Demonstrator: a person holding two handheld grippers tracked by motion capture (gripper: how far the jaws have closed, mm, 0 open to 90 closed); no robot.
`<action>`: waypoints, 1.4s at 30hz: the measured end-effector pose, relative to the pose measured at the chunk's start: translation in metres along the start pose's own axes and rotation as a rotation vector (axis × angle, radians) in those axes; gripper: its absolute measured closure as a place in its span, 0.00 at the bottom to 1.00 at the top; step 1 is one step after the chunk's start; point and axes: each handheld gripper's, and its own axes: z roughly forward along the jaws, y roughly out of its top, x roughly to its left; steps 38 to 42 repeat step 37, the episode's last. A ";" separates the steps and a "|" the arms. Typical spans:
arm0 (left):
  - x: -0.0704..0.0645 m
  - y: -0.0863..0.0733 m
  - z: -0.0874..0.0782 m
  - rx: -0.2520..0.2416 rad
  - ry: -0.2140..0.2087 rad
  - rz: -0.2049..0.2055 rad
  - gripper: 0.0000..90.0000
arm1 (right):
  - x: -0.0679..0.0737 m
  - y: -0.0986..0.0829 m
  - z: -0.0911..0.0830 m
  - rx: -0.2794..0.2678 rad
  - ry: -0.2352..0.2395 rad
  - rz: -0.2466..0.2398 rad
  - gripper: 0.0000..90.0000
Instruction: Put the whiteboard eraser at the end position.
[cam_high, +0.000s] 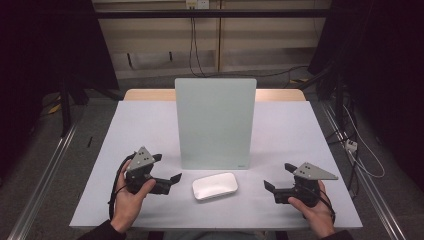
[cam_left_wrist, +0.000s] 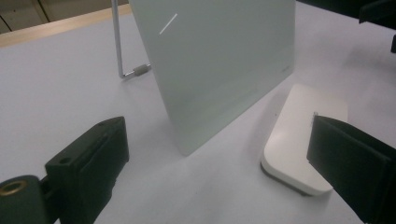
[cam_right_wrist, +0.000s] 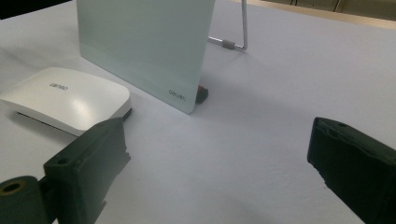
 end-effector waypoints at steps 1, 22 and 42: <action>0.000 -0.001 0.000 0.000 -0.004 -0.008 0.06 | 0.000 0.000 0.000 0.000 0.001 0.000 0.05; 0.005 -0.029 -0.015 -0.043 0.057 -0.045 0.06 | -0.001 0.000 -0.001 -0.001 -0.005 0.004 0.05; 0.011 -0.033 -0.018 -0.044 0.072 -0.068 0.06 | -0.002 0.000 0.000 0.001 -0.007 0.012 0.05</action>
